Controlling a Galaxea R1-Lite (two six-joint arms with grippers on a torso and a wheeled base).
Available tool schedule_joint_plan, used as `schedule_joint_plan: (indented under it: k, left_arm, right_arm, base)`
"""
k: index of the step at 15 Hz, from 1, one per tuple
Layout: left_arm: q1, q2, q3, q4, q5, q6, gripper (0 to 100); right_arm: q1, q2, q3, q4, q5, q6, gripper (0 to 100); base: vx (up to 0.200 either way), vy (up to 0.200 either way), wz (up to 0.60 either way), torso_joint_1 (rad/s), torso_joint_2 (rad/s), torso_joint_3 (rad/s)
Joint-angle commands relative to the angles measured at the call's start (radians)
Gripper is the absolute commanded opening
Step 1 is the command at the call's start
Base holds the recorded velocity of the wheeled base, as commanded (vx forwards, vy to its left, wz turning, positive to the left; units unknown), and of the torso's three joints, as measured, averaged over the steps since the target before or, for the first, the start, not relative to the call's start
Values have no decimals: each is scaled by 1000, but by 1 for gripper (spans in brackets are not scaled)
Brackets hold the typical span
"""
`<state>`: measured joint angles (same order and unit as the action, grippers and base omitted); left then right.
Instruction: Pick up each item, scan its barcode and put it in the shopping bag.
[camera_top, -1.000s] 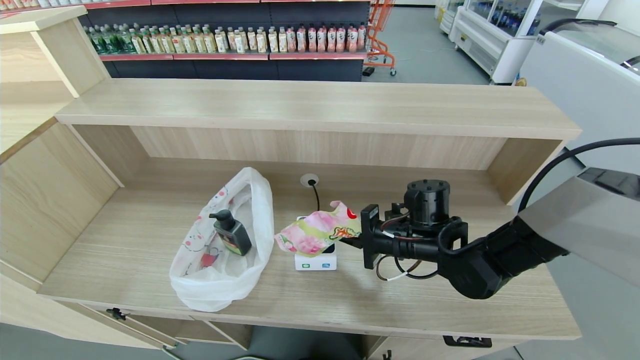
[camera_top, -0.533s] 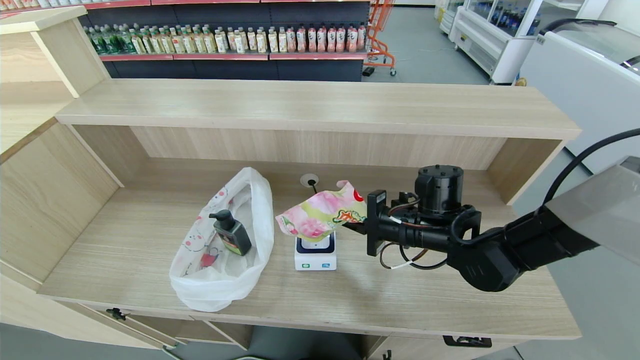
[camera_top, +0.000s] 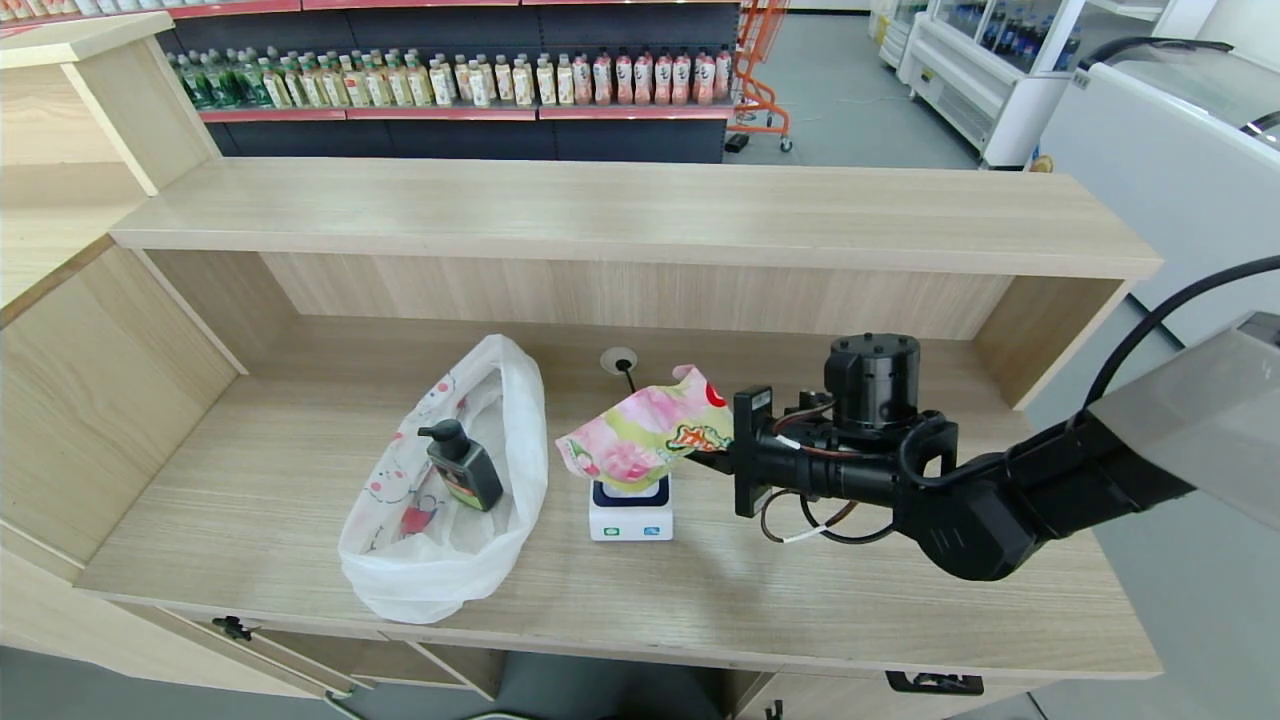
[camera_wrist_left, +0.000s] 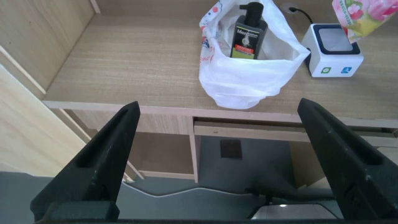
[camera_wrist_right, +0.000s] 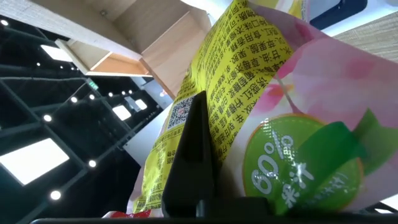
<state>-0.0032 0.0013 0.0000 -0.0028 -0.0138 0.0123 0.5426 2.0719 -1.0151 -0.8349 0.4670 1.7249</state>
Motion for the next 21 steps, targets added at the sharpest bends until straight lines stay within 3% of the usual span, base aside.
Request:
schedule_joint_plan:
  k: [1,21]
  left_arm:
    - [0,0,0,0,0,0,100]
    - [0,0,0,0,0,-2,100]
  right_arm:
    - [0,7,3,0,2,1,0]
    - [2,-30,0,73,21,-4,0]
  base:
    - [0,0,0,0,0,0]
    - [0,0,0,0,0,0]
